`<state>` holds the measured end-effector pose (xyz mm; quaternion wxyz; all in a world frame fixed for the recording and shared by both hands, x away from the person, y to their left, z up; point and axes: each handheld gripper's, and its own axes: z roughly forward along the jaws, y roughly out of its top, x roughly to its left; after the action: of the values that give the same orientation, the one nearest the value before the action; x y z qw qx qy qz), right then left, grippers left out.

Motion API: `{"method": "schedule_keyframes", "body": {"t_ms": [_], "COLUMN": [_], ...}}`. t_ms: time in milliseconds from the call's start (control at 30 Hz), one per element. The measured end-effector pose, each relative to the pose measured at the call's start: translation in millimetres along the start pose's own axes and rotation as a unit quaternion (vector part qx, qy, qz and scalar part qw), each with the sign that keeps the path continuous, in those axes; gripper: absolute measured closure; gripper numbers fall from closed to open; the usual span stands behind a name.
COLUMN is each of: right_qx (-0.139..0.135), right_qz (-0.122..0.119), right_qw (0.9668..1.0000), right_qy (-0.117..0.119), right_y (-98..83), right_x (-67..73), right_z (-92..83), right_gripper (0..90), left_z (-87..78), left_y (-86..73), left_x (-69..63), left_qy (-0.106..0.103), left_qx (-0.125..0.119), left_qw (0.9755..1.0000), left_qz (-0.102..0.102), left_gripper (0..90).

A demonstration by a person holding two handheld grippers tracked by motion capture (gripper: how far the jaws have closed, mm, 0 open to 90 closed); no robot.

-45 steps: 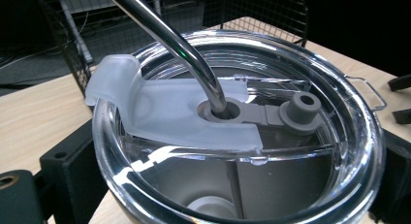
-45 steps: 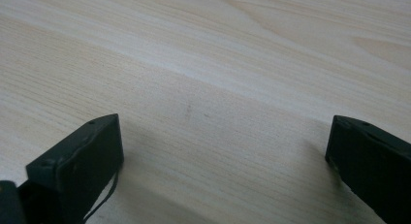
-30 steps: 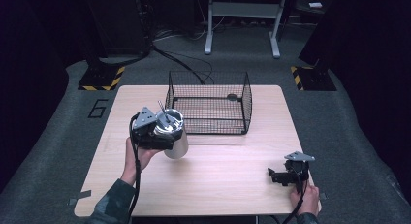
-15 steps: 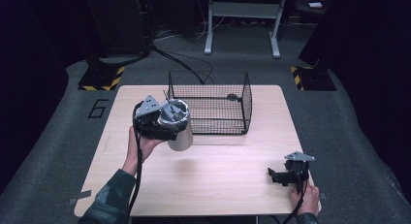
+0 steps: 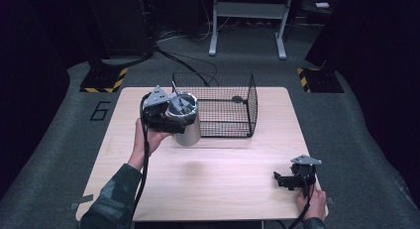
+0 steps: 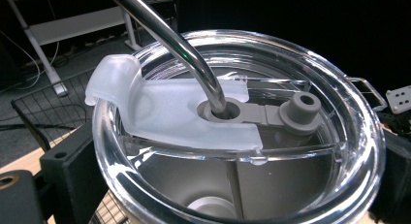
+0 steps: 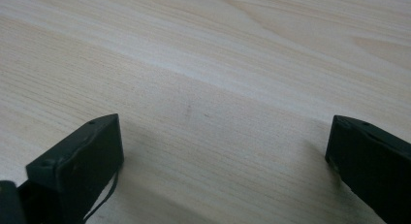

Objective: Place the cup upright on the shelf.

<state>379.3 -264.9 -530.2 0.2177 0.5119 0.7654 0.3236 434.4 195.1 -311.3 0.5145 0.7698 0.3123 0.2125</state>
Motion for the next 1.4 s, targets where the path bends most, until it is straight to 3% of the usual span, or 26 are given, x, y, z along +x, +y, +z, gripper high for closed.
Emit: {"method": "schedule_keyframes", "body": {"t_ms": [867, 1400], "right_qx": [0.0, 0.0], "right_qz": [-0.002, -0.002], "right_qw": [1.0, 1.0], "right_qy": [0.001, 0.001], "right_y": [0.1, 0.2], "right_x": [-0.3, -0.4], "right_z": [0.2, 0.2], "right_gripper": [0.0, 0.0], "left_z": [21.1, 45.6], "left_y": [37.7, 56.6], "left_x": [6.9, 13.2], "left_qy": [-0.002, 0.005], "left_qx": [0.001, 0.003], "left_qw": [0.9998, 0.9997], "left_qz": [0.02, 0.023], "left_gripper": [4.1, 4.1]}}
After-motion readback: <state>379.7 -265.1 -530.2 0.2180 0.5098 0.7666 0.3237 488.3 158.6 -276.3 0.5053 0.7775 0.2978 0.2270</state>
